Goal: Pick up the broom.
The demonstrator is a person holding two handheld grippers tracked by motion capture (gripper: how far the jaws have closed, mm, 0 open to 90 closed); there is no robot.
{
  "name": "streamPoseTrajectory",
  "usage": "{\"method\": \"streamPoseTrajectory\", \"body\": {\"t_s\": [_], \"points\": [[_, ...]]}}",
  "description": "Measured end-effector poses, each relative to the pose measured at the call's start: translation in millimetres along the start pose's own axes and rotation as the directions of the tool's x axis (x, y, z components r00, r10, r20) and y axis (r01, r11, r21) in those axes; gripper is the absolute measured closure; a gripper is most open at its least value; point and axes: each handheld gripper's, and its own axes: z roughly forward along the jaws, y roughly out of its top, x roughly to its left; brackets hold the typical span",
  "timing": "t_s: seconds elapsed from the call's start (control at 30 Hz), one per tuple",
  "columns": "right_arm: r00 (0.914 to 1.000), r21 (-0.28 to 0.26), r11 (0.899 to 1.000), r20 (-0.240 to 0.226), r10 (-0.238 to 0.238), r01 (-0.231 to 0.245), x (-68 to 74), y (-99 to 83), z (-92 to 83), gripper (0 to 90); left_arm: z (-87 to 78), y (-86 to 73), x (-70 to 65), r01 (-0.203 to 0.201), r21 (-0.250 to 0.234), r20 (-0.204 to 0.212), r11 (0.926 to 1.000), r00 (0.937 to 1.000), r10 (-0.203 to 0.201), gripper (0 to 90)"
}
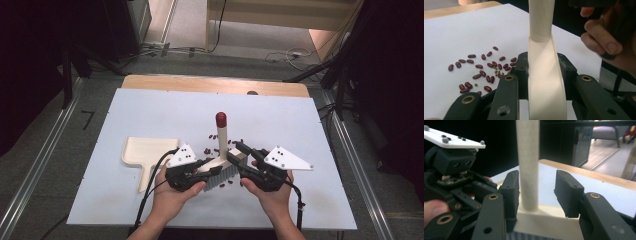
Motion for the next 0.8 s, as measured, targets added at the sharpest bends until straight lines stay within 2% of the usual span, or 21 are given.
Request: {"method": "streamPoseTrajectory", "body": {"t_s": [0.07,0.13,0.23,0.33,0.37,0.4,0.47,0.53,0.63,0.7,0.77,0.8], "points": [[0.9996,0.004,1.0,-0.028,0.002,-0.002,-7.4,3.9,-4.2,52.4,-5.3,1.1,3.7,-0.052,-0.002,-0.017,0.9987,0.9985,0.051,68.3],[0.9992,0.022,1.0,-0.04,0.0,0.0,-15.7,7.8,-7.6,51.0,-11.3,1.7,9.7,-0.076,0.005,-0.022,0.9971,0.9969,0.076,68.3],[0.9969,0.067,0.998,-0.078,-0.004,0.009,-26.8,12.6,-10.9,48.9,-19.3,1.9,18.8,-0.09,0.007,-0.001,0.9959,0.9959,0.09,68.3],[0.9954,0.128,0.99,-0.08,-0.052,0.062,-33.9,14.9,-13.2,46.5,-21.6,0.7,24.2,-0.133,0.029,0.057,0.9908,0.9897,0.131,68.2],[0.994,0.144,0.987,-0.089,-0.063,0.075,-35.5,14.9,-13.6,46.3,-21.3,0.3,24.8,-0.141,0.036,0.066,0.9893,0.9882,0.139,68.2],[0.9924,0.159,0.984,-0.106,-0.063,0.08,-37.2,14.9,-13.8,45.8,-20.6,-0.1,25.1,-0.141,0.043,0.072,0.9891,0.9879,0.138,68.2],[0.9866,0.185,0.979,-0.154,-0.054,0.083,-39.9,13.8,-13.6,44.9,-19.4,-1.5,25.7,-0.164,0.06,0.09,0.9847,0.9833,0.158,68.2],[0.9803,0.217,0.971,-0.188,-0.062,0.102,-40.9,11.9,-12.3,42.9,-17.9,-3.2,27.4,-0.185,0.091,0.128,0.9786,0.9766,0.173,68.2],[0.9721,0.273,0.952,-0.221,-0.079,0.139,-41.0,7.7,-7.9,40.2,-14.3,-6.4,29.1,-0.208,0.131,0.182,0.9693,0.9663,0.183,68.2],[0.9636,0.301,0.941,-0.256,-0.077,0.155,-40.0,4.4,-4.8,40.2,-13.2,-7.7,29.0,-0.22,0.139,0.194,0.9655,0.9621,0.192,68.2],[0.9538,0.329,0.928,-0.291,-0.076,0.174,-38.2,1.2,-1.6,40.3,-13.6,-8.0,28.3,-0.226,0.136,0.219,0.9646,0.9564,0.193,68.2],[0.9478,0.339,0.922,-0.309,-0.078,0.186,-37.6,-0.4,0.4,40.2,-14.5,-7.7,28.0,-0.238,0.132,0.237,0.9623,0.9502,0.202,68.2]]}}
